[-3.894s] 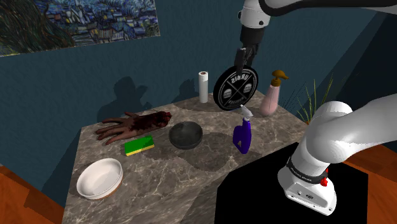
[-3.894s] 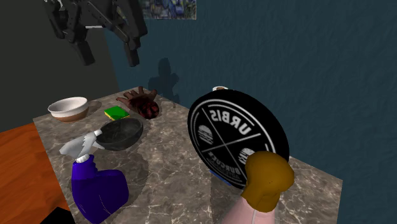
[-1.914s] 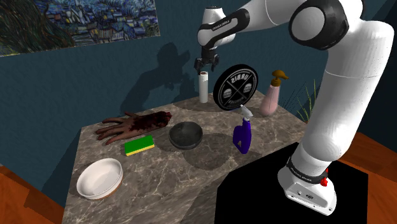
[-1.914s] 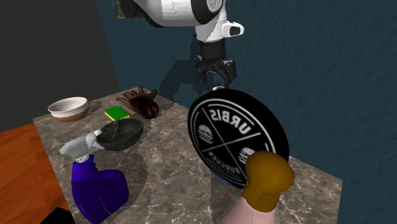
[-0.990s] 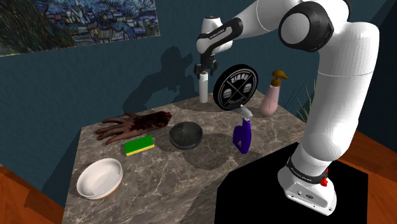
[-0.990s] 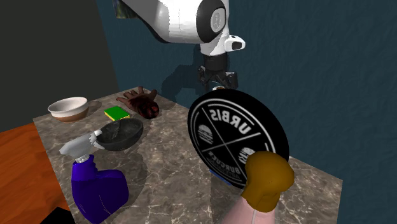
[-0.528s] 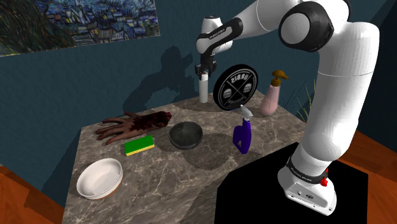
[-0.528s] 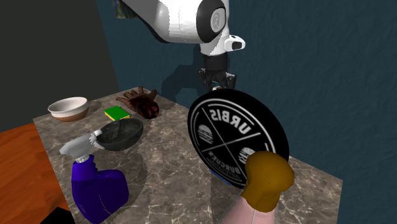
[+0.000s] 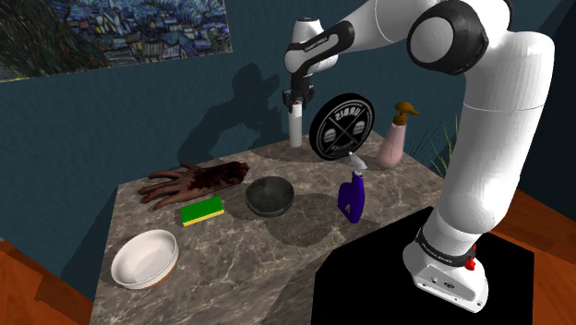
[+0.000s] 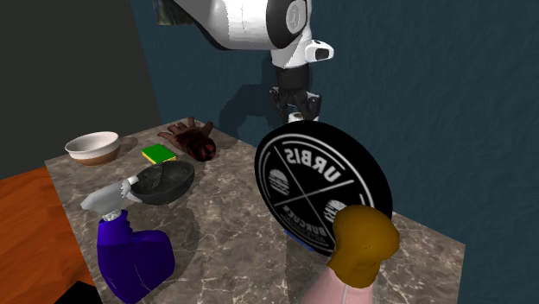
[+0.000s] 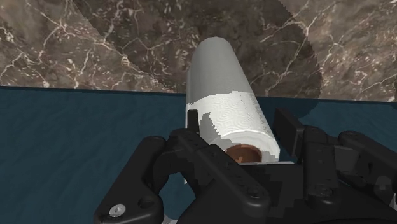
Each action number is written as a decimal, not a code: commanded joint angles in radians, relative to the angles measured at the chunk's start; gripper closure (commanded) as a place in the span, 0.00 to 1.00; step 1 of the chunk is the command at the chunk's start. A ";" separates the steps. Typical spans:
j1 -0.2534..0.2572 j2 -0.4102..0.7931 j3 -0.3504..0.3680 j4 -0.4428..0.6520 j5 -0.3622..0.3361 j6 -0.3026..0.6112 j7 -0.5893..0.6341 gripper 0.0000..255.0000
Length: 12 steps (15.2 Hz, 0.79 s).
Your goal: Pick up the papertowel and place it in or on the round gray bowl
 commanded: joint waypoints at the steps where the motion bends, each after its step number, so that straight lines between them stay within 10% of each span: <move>1: 0.000 -0.006 -0.001 0.020 -0.001 -0.026 -0.001 1.00; 12: 0.001 -0.039 -0.002 0.125 -0.006 -0.164 0.000 1.00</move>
